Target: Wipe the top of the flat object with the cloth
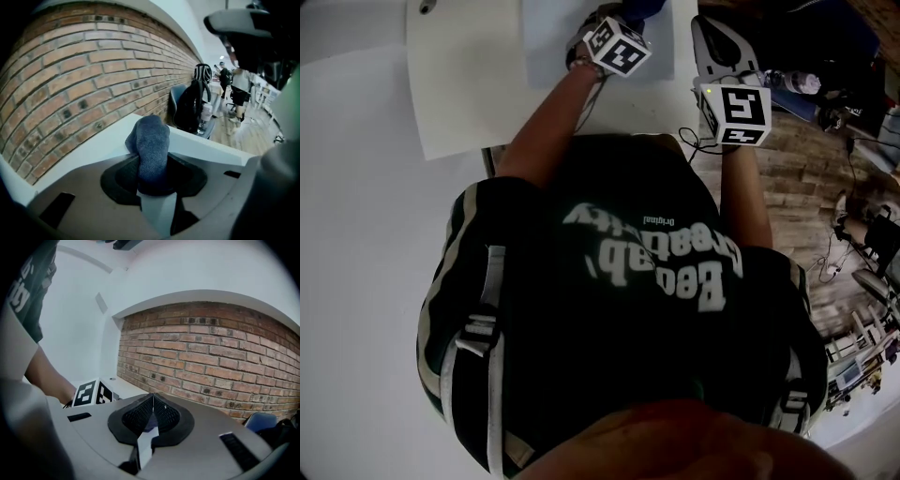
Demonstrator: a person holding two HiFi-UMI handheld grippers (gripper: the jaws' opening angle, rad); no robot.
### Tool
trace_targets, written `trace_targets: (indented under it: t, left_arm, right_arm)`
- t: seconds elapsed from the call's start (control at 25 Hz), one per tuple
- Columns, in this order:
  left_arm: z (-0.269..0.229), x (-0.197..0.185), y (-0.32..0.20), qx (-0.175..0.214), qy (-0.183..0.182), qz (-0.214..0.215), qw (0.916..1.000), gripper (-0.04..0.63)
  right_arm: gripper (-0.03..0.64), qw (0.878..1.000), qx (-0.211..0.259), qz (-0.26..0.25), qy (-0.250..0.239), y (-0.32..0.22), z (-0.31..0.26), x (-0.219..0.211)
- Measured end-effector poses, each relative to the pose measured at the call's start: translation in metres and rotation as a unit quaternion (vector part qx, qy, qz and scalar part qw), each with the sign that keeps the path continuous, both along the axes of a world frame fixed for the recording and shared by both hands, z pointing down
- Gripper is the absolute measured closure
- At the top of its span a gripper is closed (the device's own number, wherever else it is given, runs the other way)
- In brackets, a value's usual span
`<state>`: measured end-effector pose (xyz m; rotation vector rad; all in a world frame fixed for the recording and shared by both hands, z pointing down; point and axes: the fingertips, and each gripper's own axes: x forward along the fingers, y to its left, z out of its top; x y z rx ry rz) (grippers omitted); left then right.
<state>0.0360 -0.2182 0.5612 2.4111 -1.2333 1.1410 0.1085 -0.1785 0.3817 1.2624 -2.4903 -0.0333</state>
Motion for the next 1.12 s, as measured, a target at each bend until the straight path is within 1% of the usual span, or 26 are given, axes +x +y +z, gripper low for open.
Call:
trace_targets:
  t: [0.08,0.12,0.16,0.24,0.36,0.48,0.56,0.64,0.76,0.84,0.96,1.04,1.12]
  left_arm:
    - [-0.001,0.024,0.003,-0.001,0.004,0.019,0.9998,0.445]
    - [-0.002,0.029,0.004,-0.003,0.007,0.02,0.9998,0.445]
    - [-0.002,0.028,0.004,-0.005,0.01,0.016,0.9998,0.445]
    - [-0.001,0.014,0.004,-0.008,0.014,-0.001,0.9999,0.445]
    - [0.003,-0.029,0.007,-0.01,0.012,-0.047,0.9988,0.445]
    - [0.004,-0.087,0.013,-0.012,0.001,-0.107,0.9942,0.445]
    - [0.005,-0.129,0.021,-0.015,-0.003,-0.155,0.9878,0.445]
    - [0.006,-0.169,0.032,-0.019,-0.006,-0.199,0.9798,0.445]
    - [0.006,-0.206,0.05,-0.024,-0.013,-0.239,0.9707,0.445]
    - [0.007,-0.214,0.058,-0.025,-0.018,-0.246,0.9687,0.445]
    - [0.007,-0.207,0.057,-0.023,-0.029,-0.238,0.9707,0.445]
    - [0.006,-0.187,0.053,-0.022,-0.026,-0.217,0.9757,0.445]
    - [0.004,-0.154,0.05,-0.018,-0.022,-0.18,0.9833,0.445]
  right_arm:
    - [0.621,1.0,0.002,0.008,0.0,0.001,-0.003,0.009]
    - [0.621,1.0,0.002,0.013,-0.002,0.0,-0.003,0.013]
    - [0.621,1.0,0.002,0.016,-0.003,0.0,-0.003,0.015]
    - [0.621,1.0,0.004,0.017,-0.006,-0.001,-0.003,0.017]
    - [0.621,1.0,0.006,0.008,-0.011,0.0,-0.002,0.013]
    - [0.621,1.0,0.007,-0.009,-0.016,0.001,-0.002,0.004]
    - [0.621,1.0,0.007,-0.021,-0.018,0.001,-0.002,-0.003]
    - [0.62,0.999,0.009,-0.033,-0.021,0.001,-0.003,-0.012]
    - [0.621,0.998,0.013,-0.048,-0.024,0.003,-0.005,-0.02]
    - [0.621,0.998,0.013,-0.053,-0.024,0.004,-0.005,-0.022]
    - [0.621,0.998,0.012,-0.052,-0.023,0.006,-0.005,-0.023]
    - [0.621,0.999,0.015,-0.047,-0.024,0.007,-0.006,-0.021]
    - [0.621,0.999,0.017,-0.04,-0.024,0.009,-0.008,-0.016]
